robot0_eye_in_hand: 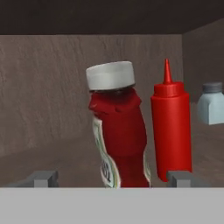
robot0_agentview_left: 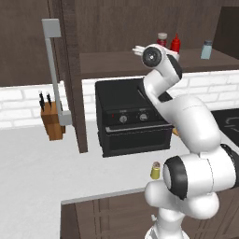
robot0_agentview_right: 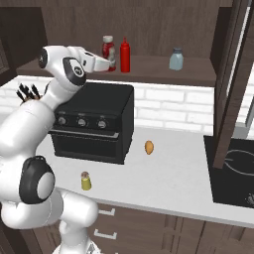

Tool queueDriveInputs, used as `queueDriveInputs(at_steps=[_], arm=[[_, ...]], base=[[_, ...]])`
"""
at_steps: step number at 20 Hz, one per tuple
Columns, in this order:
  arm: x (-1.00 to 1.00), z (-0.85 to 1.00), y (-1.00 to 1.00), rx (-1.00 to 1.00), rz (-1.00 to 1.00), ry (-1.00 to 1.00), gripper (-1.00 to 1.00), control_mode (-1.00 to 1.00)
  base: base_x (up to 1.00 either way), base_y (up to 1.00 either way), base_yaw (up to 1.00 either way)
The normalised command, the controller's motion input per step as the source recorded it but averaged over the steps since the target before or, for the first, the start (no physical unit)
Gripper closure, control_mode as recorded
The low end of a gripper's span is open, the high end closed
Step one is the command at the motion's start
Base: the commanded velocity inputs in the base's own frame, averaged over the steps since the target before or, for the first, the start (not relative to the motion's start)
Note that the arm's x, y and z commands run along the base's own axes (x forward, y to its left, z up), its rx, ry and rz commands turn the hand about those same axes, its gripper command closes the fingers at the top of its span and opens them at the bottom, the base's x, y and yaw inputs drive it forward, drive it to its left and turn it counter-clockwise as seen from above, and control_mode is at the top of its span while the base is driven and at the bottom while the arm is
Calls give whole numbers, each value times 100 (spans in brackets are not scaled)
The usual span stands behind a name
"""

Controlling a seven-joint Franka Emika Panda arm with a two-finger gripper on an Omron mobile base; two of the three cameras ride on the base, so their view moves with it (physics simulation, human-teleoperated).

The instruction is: Put the shaker and condiment bottle from the counter next to their counterparts in the cabinet.

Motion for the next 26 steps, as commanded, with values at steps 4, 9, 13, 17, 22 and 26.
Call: queueDriveInputs(at_steps=[4,9,13,17,22,26], arm=[[-39,4,9,0,0,0,-100,-100],[-63,0,0,0,-5,0,-100,-100],[-77,0,0,0,-6,0,-100,-100],[-84,0,-3,0,-3,0,-100,-100],[-80,0,-26,0,0,0,-100,-100],[-70,-19,-35,0,0,0,-100,-100]], base=[[0,0,0],[0,0,0],[0,0,0],[0,0,0],[0,0,0],[0,0,0]])
